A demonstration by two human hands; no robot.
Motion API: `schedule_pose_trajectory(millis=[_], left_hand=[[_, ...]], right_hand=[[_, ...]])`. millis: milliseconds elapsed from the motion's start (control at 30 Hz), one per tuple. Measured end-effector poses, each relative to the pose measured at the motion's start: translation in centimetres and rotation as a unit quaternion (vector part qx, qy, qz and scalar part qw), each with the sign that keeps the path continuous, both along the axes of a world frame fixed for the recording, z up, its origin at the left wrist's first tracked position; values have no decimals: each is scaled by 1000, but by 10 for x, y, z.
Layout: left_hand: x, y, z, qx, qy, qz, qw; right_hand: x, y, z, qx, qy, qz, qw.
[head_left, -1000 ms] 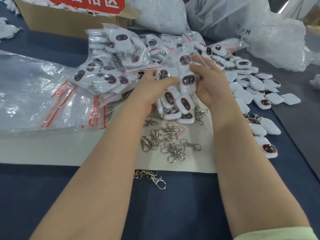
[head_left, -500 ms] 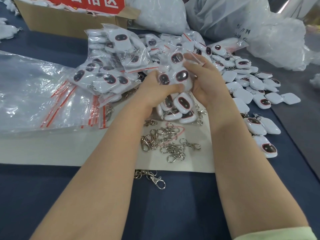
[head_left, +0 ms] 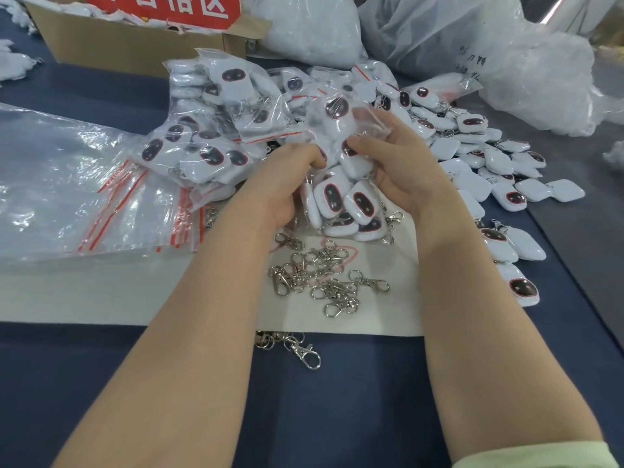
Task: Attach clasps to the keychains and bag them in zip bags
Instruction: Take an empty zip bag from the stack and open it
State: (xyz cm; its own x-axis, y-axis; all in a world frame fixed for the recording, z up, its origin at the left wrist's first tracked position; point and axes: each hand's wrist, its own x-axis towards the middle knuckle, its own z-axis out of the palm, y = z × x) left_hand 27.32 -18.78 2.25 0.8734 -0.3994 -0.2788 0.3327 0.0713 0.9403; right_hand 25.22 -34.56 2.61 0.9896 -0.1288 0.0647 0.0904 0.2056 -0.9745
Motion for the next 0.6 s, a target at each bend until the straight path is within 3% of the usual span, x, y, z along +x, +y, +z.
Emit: schedule_pose_trajectory(millis=[67, 300, 600], left_hand=[[1, 2, 1, -6, -12, -13, 1000], [3, 7, 1, 122, -84, -108, 983], [1, -1, -5, 52, -95, -53, 993]], right_hand=[[0, -1, 0, 50, -21, -5, 999], [-6, -5, 1, 130, -69, 4, 989], [-5, -3, -2, 113, -33, -27, 993]])
